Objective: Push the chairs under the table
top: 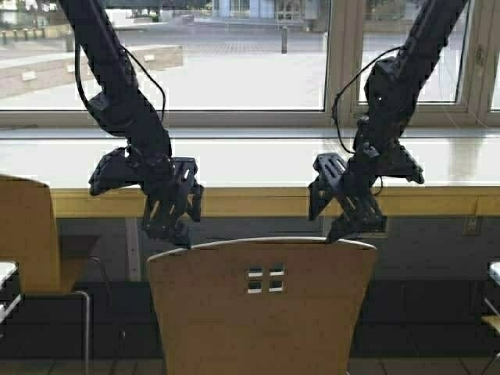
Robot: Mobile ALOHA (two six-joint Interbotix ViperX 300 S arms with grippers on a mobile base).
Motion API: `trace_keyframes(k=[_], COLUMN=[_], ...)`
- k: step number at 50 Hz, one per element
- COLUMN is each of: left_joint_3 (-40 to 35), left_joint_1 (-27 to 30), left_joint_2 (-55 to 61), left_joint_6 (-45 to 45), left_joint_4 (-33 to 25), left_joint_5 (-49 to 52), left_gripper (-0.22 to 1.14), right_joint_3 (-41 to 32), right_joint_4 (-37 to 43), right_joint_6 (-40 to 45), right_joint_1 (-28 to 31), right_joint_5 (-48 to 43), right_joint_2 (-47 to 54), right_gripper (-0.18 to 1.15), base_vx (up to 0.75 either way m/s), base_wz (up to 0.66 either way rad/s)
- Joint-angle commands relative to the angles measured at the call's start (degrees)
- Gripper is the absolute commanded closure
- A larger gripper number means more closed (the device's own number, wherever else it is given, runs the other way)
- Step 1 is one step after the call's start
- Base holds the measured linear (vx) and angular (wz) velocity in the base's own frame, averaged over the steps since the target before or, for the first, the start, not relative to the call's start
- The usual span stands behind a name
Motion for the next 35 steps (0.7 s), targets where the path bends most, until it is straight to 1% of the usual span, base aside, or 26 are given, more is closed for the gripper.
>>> trace_keyframes(k=[1,15,24,35], left_joint_3=[-2.81,-6.86,-7.82,-9.32], left_joint_1=[-0.18,-0.18,-0.44,-0.97], left_joint_2=[1.23,6.68,8.96,11.69], left_joint_6=[-0.44,-1.76,-2.64,-3.34], left_joint_4=[-0.18,-0.26,-0.18,-0.26], left_joint_5=[-0.26,-0.97,-2.64,-4.13], left_gripper=[0.01,0.01,0.01,0.01], right_joint_3=[-2.11,-5.71,-8.88,-9.67], right_joint_4=[0.09,0.18,0.18,-0.97], right_joint_6=[-0.18,-0.18,-0.26,-0.53], right_joint_1=[-0.44,-1.23,-1.58,-1.32], right_joint_5=[0.09,-0.18,-0.26,-4.04], right_joint_2=[1.23,6.06,9.32,10.63], right_gripper=[0.08,0.08,0.08,0.08], base_vx=[0.03,0.02,0.02,0.02], base_wz=[0.01,0.01,0.01,0.02])
